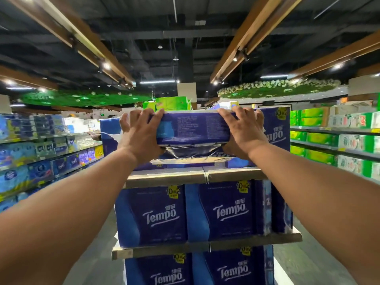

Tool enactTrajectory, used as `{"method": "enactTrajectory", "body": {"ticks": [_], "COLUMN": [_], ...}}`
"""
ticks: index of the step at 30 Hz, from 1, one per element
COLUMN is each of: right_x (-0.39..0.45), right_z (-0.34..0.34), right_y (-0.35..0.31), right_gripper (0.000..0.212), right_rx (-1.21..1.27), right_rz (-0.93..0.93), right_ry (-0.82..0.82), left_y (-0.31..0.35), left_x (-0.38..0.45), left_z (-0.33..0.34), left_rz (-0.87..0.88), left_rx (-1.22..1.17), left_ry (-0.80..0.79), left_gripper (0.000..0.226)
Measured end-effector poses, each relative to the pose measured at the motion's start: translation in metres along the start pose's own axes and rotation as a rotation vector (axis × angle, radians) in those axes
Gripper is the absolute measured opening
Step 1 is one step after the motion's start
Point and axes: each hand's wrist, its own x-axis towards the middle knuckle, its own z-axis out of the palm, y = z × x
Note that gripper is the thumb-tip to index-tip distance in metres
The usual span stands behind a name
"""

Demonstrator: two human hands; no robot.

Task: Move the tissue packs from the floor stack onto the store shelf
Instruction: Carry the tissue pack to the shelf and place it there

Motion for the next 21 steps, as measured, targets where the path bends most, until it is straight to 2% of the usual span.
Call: {"method": "enactTrajectory", "body": {"ticks": [7, 14, 18, 21], "right_x": [0.049, 0.131, 0.2, 0.248], "right_z": [0.078, 0.146, 0.17, 0.186], "right_y": [0.007, 0.032, 0.05, 0.061], "right_gripper": [0.074, 0.104, 0.12, 0.129], "right_rx": [-0.017, -0.05, 0.02, 0.071], "right_rz": [-0.017, 0.005, 0.04, 0.053], "right_ry": [-0.016, -0.244, -0.416, -0.48], "left_y": [-0.025, -0.046, -0.061, -0.075], "left_x": [0.032, 0.102, 0.165, 0.208], "left_z": [0.084, 0.167, 0.194, 0.208], "left_rz": [-0.022, -0.084, -0.082, -0.074], "left_rx": [-0.005, -0.034, -0.054, -0.058], "left_ry": [-0.011, -0.164, -0.288, -0.339], "left_gripper": [0.109, 0.116, 0.119, 0.116]}}
